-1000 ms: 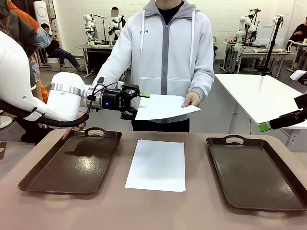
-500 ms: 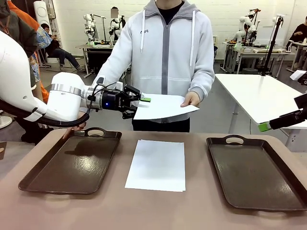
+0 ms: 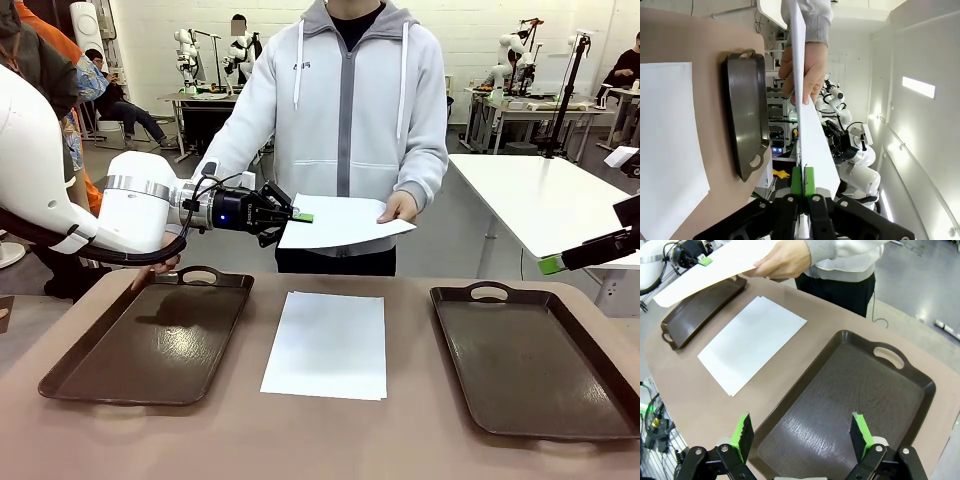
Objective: Sort the A4 documents.
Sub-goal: Receive the A4 Paper.
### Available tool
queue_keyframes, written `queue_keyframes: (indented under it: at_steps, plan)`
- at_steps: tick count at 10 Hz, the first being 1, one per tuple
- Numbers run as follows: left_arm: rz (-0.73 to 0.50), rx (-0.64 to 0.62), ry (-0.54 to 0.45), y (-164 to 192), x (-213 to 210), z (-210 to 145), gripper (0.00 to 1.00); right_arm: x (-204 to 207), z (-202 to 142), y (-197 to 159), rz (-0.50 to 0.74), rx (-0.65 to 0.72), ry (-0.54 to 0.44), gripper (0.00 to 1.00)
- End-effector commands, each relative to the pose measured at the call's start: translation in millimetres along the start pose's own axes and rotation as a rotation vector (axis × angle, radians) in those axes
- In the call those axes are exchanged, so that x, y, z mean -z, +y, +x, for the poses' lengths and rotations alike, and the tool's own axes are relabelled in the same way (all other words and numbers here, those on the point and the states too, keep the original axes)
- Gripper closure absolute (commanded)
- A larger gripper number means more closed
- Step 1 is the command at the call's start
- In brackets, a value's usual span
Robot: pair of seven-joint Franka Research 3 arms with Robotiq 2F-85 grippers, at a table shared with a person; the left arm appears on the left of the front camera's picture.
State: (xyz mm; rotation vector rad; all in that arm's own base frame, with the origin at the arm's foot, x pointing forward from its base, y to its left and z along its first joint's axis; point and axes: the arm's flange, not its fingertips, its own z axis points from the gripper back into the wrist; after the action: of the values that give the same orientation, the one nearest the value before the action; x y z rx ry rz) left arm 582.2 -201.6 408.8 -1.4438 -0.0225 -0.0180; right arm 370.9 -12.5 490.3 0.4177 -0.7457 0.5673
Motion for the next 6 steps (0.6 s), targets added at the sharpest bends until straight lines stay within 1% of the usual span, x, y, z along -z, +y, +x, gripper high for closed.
queue_keyframes:
  at_steps: [1,4,6]
  plan:
    - [-0.007,-0.017,-0.026,-0.9,4.2,0.6,1.00,0.9,-0.9,-0.7,0.018,0.006,-0.010,0.00]
    - [-0.005,-0.020,-0.021,-0.1,3.4,0.3,1.00,0.9,-0.9,-0.7,0.018,0.006,-0.010,0.00]
    - [0.003,-0.045,0.006,-2.0,-3.8,-1.1,1.00,0.9,-0.9,-0.7,0.018,0.006,-0.010,0.00]
